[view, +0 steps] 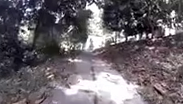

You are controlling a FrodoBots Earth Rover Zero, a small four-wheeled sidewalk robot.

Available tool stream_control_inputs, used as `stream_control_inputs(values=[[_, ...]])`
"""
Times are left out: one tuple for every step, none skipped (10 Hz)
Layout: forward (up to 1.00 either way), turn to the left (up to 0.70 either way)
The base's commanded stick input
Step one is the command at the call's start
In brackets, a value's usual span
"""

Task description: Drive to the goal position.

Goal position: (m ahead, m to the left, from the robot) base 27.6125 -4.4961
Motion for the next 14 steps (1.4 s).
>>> stream_control_inputs(values=[[1.00,0.00],[1.00,0.00],[1.00,-0.24],[1.00,-0.36],[1.00,-0.40],[1.00,-0.39],[1.00,-0.10],[1.00,0.00],[1.00,0.00],[1.00,0.00],[1.00,0.00],[1.00,0.00],[1.00,0.00],[1.00,0.00]])
